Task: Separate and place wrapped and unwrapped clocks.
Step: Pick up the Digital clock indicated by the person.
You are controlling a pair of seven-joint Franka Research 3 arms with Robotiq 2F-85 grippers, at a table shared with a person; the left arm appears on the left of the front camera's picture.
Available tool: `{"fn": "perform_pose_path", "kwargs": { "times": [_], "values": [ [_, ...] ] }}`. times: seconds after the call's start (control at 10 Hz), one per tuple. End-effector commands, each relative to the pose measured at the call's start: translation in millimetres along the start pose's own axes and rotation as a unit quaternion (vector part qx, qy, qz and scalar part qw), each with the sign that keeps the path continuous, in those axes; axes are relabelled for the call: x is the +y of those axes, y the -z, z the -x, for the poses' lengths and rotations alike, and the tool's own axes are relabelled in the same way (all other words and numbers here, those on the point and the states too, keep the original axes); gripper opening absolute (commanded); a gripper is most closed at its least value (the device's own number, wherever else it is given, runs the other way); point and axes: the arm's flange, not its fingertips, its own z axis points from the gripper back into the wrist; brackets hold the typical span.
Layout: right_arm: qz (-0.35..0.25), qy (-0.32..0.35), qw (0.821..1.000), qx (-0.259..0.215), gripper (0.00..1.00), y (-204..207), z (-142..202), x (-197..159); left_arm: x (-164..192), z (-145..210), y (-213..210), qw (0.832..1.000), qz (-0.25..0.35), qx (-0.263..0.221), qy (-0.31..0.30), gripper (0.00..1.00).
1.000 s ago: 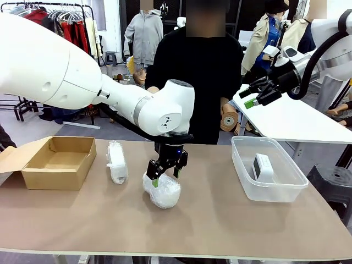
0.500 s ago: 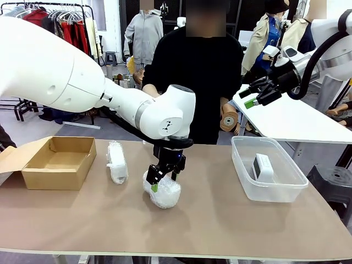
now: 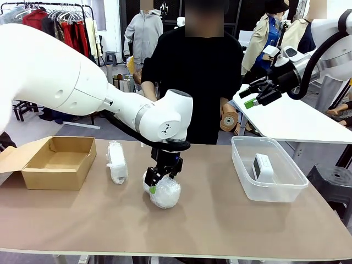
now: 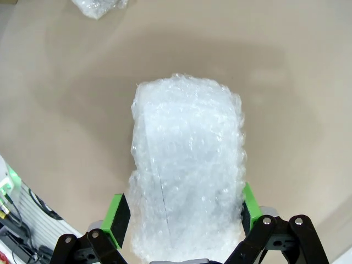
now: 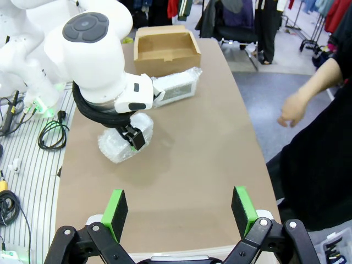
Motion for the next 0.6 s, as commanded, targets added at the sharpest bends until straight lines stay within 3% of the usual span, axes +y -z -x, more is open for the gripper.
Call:
{"fn": "perform_pose_path", "kwargs": {
  "times": [0.0,0.1,0.5],
  "values": [
    [0.002,-0.001,1.000,0.000,1.00,-1.2,-1.2,0.0,-0.9,-2.2,3.8,1.000,-0.007,-0.004,-0.016,1.00],
    [0.002,-0.001,1.000,0.000,1.00,-1.2,-1.2,0.0,-0.7,-2.0,6.4,1.000,-0.010,-0.013,-0.011,1.00],
    [0.002,-0.001,1.000,0.000,1.00,-1.2,-1.2,0.0,1.2,-3.4,8.4,1.000,-0.016,-0.024,-0.005,0.21]
  ]
}}
